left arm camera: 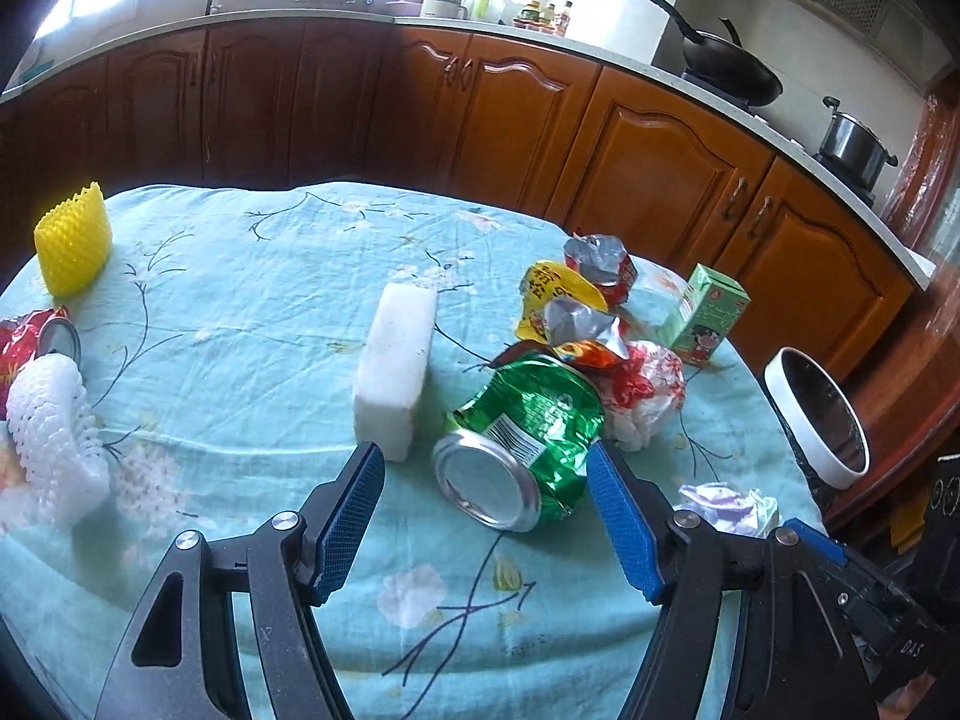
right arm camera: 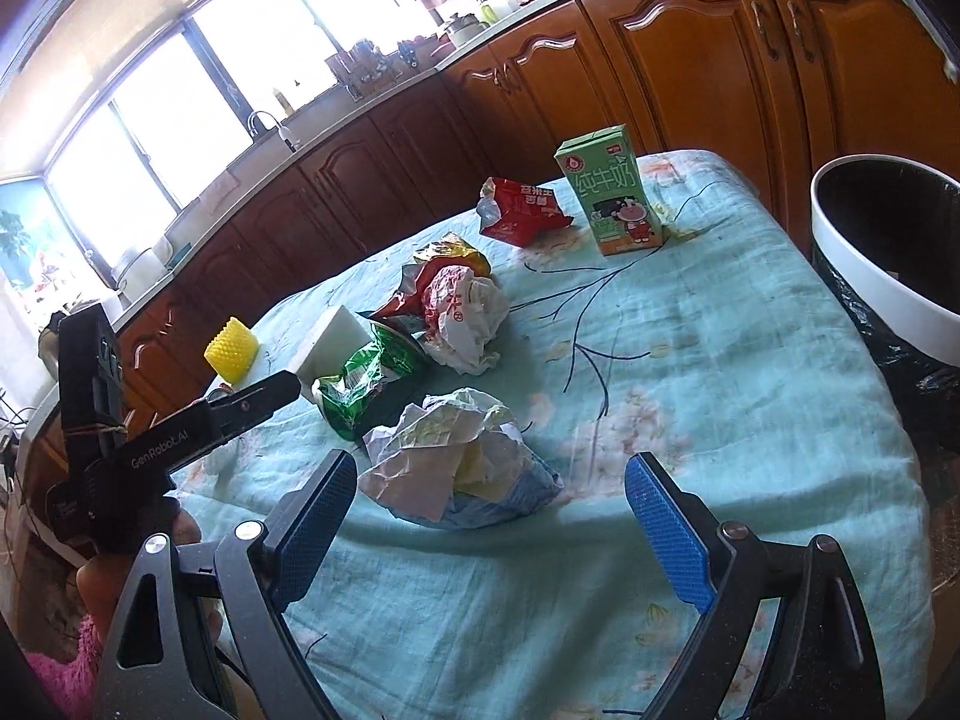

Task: Collect trash
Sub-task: 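Grasp the white foam block with the left tool while the right tool grasps the crumpled plastic bag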

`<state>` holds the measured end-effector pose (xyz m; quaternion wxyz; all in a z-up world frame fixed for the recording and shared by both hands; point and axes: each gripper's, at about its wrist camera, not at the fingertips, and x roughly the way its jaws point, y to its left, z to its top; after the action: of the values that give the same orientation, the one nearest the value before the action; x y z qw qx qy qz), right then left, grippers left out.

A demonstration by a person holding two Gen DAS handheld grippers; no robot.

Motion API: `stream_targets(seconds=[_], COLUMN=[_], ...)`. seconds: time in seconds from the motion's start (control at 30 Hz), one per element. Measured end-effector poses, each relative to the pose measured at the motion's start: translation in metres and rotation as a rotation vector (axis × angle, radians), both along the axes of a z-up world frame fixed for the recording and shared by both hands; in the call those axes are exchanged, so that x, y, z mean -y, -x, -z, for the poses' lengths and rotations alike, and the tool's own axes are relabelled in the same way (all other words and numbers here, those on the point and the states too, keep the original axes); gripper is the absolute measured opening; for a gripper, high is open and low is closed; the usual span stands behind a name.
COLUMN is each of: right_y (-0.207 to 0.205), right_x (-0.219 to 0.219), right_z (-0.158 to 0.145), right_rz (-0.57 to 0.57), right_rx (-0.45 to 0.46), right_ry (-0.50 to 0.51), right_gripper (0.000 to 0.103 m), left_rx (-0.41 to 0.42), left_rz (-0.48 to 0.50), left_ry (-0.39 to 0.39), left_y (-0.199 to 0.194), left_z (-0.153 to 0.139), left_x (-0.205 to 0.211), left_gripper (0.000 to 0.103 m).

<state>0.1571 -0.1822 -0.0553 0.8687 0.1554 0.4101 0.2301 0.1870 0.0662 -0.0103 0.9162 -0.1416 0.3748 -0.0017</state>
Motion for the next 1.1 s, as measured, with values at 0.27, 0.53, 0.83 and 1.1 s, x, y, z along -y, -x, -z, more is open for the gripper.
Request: stream_targets(seconds=[0.27,0.53,0.83,1.1], right_y=[-0.008,-0.012,-0.005,0.001], right_x=[-0.016,-0.033,-0.025,0.01], right_z=[0.008,0.015,0.001,-0.008], right_rz=[-0.032,-0.059,-0.05,0.015], right_rx=[-0.018,-0.03,0.025,0.051], right_ry=[0.002,0.04,0.051,0.036], right_gripper=[0.091,0.045,0.027,0.027], left_rx=[-0.031,-0.084,0.02,0.051], left_rz=[-0.068,-0.062,-0.04,0.094], left_ry=[-0.039,0.024,0.013,0.027], left_y=[-0.031,-0.052,-0.018,0.004], left_z=[0.012,0.04,0.01,-0.005], left_x=[-0.02,-0.032,-0.019,0.024], left_gripper=[0.068,0.027,0.026,0.026])
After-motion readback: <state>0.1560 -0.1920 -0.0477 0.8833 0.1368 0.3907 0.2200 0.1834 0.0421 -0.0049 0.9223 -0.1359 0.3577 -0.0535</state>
